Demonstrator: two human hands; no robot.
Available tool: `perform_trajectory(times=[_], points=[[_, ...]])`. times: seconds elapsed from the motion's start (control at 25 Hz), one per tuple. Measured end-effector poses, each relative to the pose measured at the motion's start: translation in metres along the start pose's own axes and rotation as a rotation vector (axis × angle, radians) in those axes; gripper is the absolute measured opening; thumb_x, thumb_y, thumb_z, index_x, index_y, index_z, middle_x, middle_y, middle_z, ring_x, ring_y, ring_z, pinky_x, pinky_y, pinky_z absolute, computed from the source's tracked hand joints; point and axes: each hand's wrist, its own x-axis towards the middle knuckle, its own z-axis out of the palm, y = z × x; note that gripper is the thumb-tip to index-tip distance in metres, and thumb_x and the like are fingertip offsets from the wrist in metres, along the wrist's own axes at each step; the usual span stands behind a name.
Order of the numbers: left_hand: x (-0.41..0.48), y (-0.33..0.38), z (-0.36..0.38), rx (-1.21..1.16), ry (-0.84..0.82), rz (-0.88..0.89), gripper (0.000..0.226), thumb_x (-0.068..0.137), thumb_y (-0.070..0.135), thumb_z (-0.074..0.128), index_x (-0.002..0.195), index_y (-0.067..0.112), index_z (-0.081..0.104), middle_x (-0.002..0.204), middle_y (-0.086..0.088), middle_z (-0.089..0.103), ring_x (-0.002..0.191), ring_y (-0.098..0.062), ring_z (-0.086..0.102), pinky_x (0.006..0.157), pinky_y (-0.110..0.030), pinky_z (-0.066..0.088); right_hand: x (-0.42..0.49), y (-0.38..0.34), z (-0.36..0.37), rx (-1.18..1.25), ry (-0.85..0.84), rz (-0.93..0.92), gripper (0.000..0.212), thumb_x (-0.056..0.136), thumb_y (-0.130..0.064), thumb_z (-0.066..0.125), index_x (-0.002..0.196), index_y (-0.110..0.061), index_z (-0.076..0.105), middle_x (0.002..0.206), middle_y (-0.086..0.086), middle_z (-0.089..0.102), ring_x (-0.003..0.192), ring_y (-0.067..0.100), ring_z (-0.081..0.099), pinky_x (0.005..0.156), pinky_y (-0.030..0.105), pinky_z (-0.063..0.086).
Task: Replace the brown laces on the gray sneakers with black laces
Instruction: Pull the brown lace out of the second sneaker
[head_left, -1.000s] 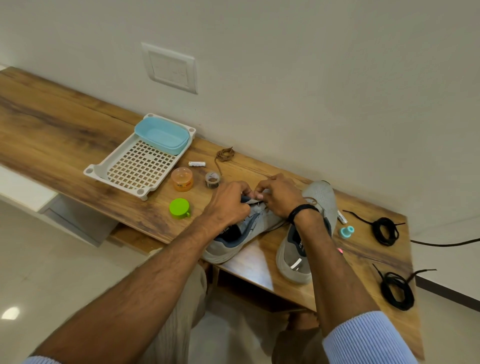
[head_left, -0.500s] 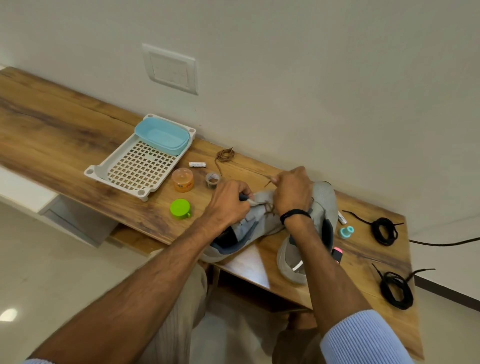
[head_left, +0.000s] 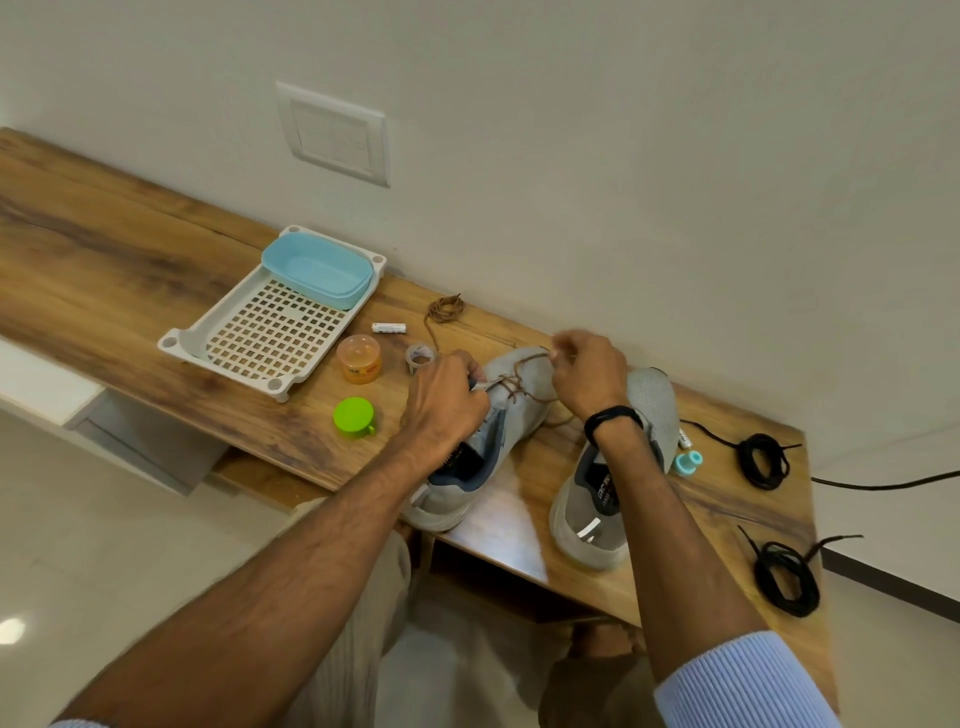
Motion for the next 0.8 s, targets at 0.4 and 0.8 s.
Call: perform_trajectory(times=[0.4,0.8], points=[[0.000,0.000,0.001,0.003,-0.036,-0.003,0.025,0.079,0.005,0.060,0.101,0.013,0.068,0.101,-0.002,0.069,0.092,-0.020,0.063,0.079,-0.033,0.054,-0.015,-0.002,0.007,-0.451,-0.329,-0.159,0.010,0.087,-0.015,0.058,0.090,-0.011,0.068,0.096,0.007,0.064,0.089,0.026,0.062,0.075,0.035,0.053],[0.001,0.000,0.002,0.027,-0.048,-0.019,0.025,0.076,0.012,0.065,0.100,0.010,0.072,0.097,-0.005,0.071,0.092,-0.023,0.065,0.074,-0.030,0.049,-0.029,-0.038,-0.045,1.332,-0.559,0.027,0.038,0.097,-0.015,0.055,0.134,-0.013,0.049,0.129,0.012,0.062,0.107,0.026,0.065,0.089,0.038,0.055]])
